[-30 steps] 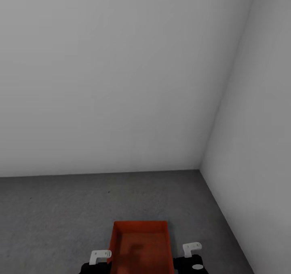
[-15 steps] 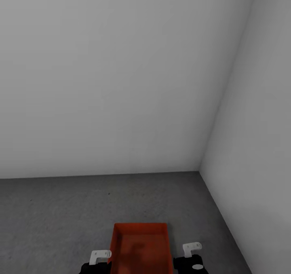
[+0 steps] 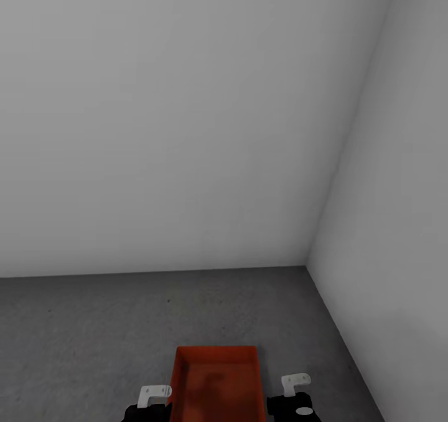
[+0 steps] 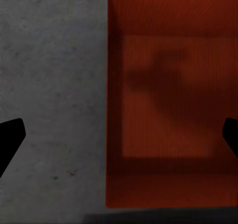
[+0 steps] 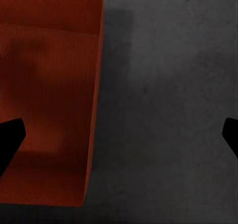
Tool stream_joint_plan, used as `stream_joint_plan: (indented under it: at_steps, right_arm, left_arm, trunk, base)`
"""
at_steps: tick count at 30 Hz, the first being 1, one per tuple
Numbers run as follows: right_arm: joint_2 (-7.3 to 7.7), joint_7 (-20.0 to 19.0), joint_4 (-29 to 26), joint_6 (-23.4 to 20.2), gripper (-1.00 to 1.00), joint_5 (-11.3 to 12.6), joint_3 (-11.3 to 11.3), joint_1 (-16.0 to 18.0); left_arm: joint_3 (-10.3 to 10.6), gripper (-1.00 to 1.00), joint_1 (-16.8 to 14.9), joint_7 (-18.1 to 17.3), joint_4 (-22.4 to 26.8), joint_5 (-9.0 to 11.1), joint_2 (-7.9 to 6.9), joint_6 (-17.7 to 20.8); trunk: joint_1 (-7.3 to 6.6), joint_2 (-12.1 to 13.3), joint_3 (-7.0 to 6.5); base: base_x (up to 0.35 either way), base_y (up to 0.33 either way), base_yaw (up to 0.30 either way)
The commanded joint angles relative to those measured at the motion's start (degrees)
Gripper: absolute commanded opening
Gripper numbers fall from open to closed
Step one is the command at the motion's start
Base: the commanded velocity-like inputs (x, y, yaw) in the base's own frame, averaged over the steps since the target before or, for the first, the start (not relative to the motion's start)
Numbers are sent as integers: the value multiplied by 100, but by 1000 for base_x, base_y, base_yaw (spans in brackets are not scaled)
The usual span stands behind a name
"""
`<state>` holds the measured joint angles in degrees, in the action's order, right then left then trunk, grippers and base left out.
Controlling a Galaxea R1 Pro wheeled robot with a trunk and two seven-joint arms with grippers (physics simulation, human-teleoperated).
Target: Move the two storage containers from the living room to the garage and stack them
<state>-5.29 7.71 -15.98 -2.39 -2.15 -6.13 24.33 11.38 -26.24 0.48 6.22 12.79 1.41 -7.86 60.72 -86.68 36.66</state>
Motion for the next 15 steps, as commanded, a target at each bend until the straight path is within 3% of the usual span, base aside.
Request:
stream_joint_plan:
  at_steps: [1, 15]
  right_arm:
    - [2, 37, -4, -25, 100, -22, -38, 2]
    - [2, 44, -7, -25, 100, -22, -32, 2]
  left_arm:
    - [49, 100, -4, 5, -7, 57, -1, -23]
    - [49, 100, -4, 5, -7, 57, -1, -24]
  trunk:
    - [-23, 39, -14]
    - [-331, 601, -265]
  base:
    - [0, 0, 0]
    - [0, 0, 0]
